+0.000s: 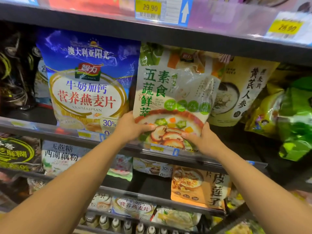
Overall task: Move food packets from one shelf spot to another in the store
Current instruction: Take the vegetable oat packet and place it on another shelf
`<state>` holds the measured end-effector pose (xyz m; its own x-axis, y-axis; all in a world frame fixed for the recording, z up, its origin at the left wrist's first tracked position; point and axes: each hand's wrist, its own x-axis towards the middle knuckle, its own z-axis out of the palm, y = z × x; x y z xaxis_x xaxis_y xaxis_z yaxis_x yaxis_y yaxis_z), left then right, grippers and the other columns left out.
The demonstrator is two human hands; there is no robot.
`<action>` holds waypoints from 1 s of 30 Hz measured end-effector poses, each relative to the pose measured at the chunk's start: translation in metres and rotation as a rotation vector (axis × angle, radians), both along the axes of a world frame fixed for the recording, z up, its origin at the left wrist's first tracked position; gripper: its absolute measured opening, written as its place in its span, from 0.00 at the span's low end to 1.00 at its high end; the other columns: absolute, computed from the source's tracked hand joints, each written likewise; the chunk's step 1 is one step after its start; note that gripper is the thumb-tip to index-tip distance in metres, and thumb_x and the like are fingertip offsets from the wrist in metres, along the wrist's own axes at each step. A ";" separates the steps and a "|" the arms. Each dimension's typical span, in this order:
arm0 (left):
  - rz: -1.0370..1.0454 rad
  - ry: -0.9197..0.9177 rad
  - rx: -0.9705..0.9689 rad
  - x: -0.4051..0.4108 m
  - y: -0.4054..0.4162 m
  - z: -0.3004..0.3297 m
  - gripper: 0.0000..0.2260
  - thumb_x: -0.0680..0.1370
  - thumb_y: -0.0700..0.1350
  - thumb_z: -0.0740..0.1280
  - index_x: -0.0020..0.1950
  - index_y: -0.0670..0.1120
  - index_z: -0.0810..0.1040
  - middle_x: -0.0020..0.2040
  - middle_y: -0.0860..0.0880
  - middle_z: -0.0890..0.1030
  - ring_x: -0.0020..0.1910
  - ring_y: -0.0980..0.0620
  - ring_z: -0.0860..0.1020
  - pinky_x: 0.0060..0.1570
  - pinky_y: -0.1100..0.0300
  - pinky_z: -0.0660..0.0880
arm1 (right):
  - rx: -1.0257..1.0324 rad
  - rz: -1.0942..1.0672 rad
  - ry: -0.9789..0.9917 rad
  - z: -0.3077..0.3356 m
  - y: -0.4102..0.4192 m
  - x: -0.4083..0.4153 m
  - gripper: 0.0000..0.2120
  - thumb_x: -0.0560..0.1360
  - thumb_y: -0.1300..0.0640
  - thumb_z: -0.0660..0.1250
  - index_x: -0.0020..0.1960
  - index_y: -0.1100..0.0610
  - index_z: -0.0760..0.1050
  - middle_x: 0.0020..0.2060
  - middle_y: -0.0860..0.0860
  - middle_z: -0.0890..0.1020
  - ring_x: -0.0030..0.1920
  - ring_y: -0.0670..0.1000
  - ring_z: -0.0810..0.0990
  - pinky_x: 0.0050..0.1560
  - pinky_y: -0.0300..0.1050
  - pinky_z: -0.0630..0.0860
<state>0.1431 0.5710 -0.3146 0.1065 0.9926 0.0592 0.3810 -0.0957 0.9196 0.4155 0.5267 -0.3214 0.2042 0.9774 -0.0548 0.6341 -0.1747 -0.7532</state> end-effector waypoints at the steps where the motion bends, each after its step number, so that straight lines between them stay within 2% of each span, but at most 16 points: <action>1: 0.002 -0.042 0.028 0.000 -0.003 -0.005 0.29 0.70 0.46 0.82 0.69 0.46 0.78 0.60 0.51 0.85 0.59 0.50 0.82 0.65 0.47 0.78 | -0.006 -0.002 -0.016 0.000 -0.001 0.000 0.41 0.75 0.41 0.75 0.76 0.58 0.58 0.67 0.54 0.76 0.60 0.53 0.76 0.57 0.47 0.73; 4: -0.025 -0.109 0.086 0.000 -0.007 -0.015 0.30 0.73 0.47 0.80 0.72 0.45 0.73 0.65 0.50 0.82 0.65 0.51 0.79 0.70 0.45 0.74 | -0.020 -0.014 -0.053 -0.004 -0.003 0.000 0.40 0.76 0.40 0.74 0.76 0.58 0.58 0.66 0.54 0.76 0.62 0.56 0.77 0.57 0.48 0.73; 7: -0.044 -0.001 0.103 -0.001 -0.002 -0.017 0.30 0.74 0.51 0.79 0.73 0.46 0.73 0.67 0.50 0.81 0.66 0.51 0.79 0.69 0.45 0.74 | -0.028 -0.027 -0.009 -0.004 -0.002 -0.003 0.37 0.76 0.42 0.74 0.74 0.57 0.59 0.66 0.54 0.77 0.61 0.54 0.77 0.60 0.50 0.75; 10: -0.076 0.091 0.013 -0.001 0.007 -0.010 0.31 0.75 0.54 0.78 0.74 0.47 0.72 0.68 0.50 0.80 0.68 0.48 0.77 0.70 0.45 0.73 | -0.047 -0.038 0.054 0.000 0.000 -0.005 0.36 0.76 0.44 0.76 0.73 0.56 0.60 0.67 0.54 0.77 0.65 0.56 0.78 0.67 0.58 0.76; 13: -0.082 0.126 -0.077 0.001 0.009 -0.001 0.31 0.75 0.52 0.77 0.74 0.46 0.71 0.69 0.48 0.79 0.68 0.46 0.76 0.70 0.44 0.72 | -0.066 -0.068 0.074 0.005 -0.004 -0.008 0.37 0.74 0.45 0.77 0.74 0.55 0.61 0.67 0.54 0.78 0.64 0.55 0.78 0.66 0.56 0.77; 15: -0.056 0.117 -0.113 0.004 0.004 0.009 0.30 0.74 0.50 0.79 0.73 0.45 0.74 0.67 0.47 0.80 0.66 0.46 0.78 0.68 0.47 0.74 | -0.087 -0.086 0.047 0.013 -0.008 -0.011 0.39 0.73 0.44 0.78 0.74 0.55 0.62 0.68 0.55 0.77 0.62 0.54 0.78 0.62 0.51 0.77; 17: -0.017 0.129 -0.113 0.005 -0.002 0.020 0.27 0.72 0.46 0.81 0.68 0.45 0.78 0.63 0.46 0.83 0.60 0.46 0.80 0.62 0.50 0.77 | -0.135 -0.096 -0.009 0.025 -0.011 -0.014 0.44 0.71 0.41 0.80 0.76 0.56 0.62 0.69 0.55 0.77 0.65 0.56 0.77 0.62 0.51 0.76; 20: 0.011 0.167 -0.139 0.006 -0.009 0.041 0.22 0.70 0.42 0.82 0.62 0.42 0.81 0.56 0.43 0.85 0.56 0.42 0.83 0.57 0.44 0.82 | -0.223 -0.127 -0.123 0.047 -0.019 -0.016 0.46 0.69 0.40 0.80 0.76 0.60 0.63 0.70 0.57 0.76 0.68 0.60 0.76 0.65 0.54 0.76; 22: -0.039 0.292 -0.191 0.003 -0.012 0.058 0.19 0.71 0.41 0.81 0.60 0.40 0.81 0.54 0.42 0.85 0.53 0.41 0.84 0.55 0.45 0.83 | -0.248 -0.139 -0.220 0.061 -0.029 -0.014 0.48 0.69 0.37 0.79 0.76 0.61 0.62 0.71 0.58 0.74 0.69 0.60 0.75 0.66 0.56 0.76; 23: -0.078 0.396 -0.217 0.001 -0.014 0.068 0.17 0.72 0.41 0.80 0.59 0.40 0.81 0.52 0.42 0.85 0.51 0.42 0.84 0.52 0.50 0.84 | -0.255 -0.137 -0.271 0.068 -0.034 -0.012 0.50 0.69 0.35 0.78 0.78 0.61 0.61 0.72 0.59 0.73 0.70 0.61 0.74 0.67 0.57 0.76; 25: -0.136 0.553 -0.269 -0.004 -0.016 0.091 0.11 0.74 0.39 0.78 0.52 0.37 0.81 0.46 0.42 0.84 0.41 0.46 0.83 0.36 0.59 0.82 | -0.268 -0.139 -0.377 0.083 -0.045 -0.008 0.56 0.68 0.30 0.76 0.80 0.62 0.57 0.75 0.60 0.70 0.72 0.62 0.73 0.68 0.59 0.75; 26: -0.181 0.594 -0.334 -0.007 -0.017 0.103 0.07 0.75 0.38 0.76 0.48 0.37 0.80 0.45 0.42 0.83 0.39 0.47 0.81 0.32 0.59 0.79 | -0.273 -0.140 -0.429 0.090 -0.051 -0.007 0.58 0.68 0.28 0.75 0.81 0.61 0.55 0.76 0.60 0.69 0.72 0.62 0.72 0.68 0.59 0.75; 28: -0.290 0.649 -0.490 -0.012 -0.023 0.126 0.07 0.78 0.38 0.74 0.48 0.35 0.80 0.47 0.41 0.82 0.41 0.47 0.80 0.36 0.58 0.79 | -0.274 -0.134 -0.508 0.104 -0.062 -0.007 0.58 0.67 0.25 0.72 0.82 0.60 0.55 0.76 0.61 0.67 0.73 0.63 0.71 0.68 0.59 0.75; 30: -0.311 0.739 -0.490 -0.017 -0.027 0.142 0.14 0.77 0.44 0.76 0.55 0.35 0.80 0.53 0.38 0.83 0.48 0.44 0.84 0.45 0.53 0.83 | -0.276 -0.109 -0.541 0.116 -0.073 -0.007 0.59 0.67 0.24 0.71 0.82 0.59 0.55 0.78 0.60 0.66 0.74 0.63 0.69 0.70 0.59 0.73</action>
<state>0.1266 0.5443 -0.1725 0.2151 0.8096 -0.5461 0.9069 0.0419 0.4193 0.4080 0.4540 -0.2050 0.3715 0.9140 -0.1630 0.8814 -0.4024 -0.2474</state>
